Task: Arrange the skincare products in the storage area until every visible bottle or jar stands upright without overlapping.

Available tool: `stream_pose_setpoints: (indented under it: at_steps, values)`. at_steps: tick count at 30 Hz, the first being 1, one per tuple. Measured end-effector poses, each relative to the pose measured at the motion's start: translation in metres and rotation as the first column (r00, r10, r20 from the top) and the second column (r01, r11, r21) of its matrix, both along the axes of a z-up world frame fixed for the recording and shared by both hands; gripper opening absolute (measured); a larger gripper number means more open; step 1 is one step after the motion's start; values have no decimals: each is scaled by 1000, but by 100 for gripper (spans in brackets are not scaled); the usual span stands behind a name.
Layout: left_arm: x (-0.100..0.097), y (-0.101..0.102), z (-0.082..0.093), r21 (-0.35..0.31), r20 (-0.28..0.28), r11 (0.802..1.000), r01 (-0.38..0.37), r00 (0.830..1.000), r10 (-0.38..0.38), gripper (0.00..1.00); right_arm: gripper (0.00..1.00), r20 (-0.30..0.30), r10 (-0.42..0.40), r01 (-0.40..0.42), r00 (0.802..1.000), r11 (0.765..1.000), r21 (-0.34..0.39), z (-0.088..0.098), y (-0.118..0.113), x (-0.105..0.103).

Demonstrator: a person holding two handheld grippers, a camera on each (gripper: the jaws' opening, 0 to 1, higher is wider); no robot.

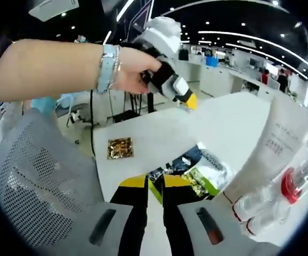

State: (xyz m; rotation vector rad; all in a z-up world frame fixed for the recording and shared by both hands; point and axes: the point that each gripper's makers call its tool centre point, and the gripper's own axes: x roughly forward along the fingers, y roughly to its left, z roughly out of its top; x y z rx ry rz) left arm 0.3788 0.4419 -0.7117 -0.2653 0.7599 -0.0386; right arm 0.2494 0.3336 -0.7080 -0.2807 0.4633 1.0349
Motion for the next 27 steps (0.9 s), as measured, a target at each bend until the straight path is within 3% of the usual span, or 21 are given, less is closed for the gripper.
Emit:
stream_pose_setpoints:
  at_steps: [3,9,15,18,22,24,27]
  values:
    - [-27,-12,23,-110,66,994,4,998,3,42,6,27,-62,58,998,992,116,28,-4,8]
    - [-74,-12,47,-167,137,986,-30,989,53,42,8,-63,-140,152,988,954,258,50,-15,20]
    - [-109,-21,55,-77,202,997,3,979,13,42,12,-121,-138,170,983,934,314,54,-16,20]
    - [-120,-30,60,-50,254,998,43,967,-29,42,18,-156,-115,166,981,914,371,60,-11,14]
    - [-132,-39,61,-39,278,997,62,959,-49,42,25,-179,-98,168,979,887,429,68,-8,11]
    - [-137,-44,61,-12,292,996,84,953,-77,42,27,-199,-96,180,975,868,462,71,-8,12]
    - [-144,-50,59,40,293,993,112,949,-119,42,29,-286,-56,206,957,825,526,76,-6,10]
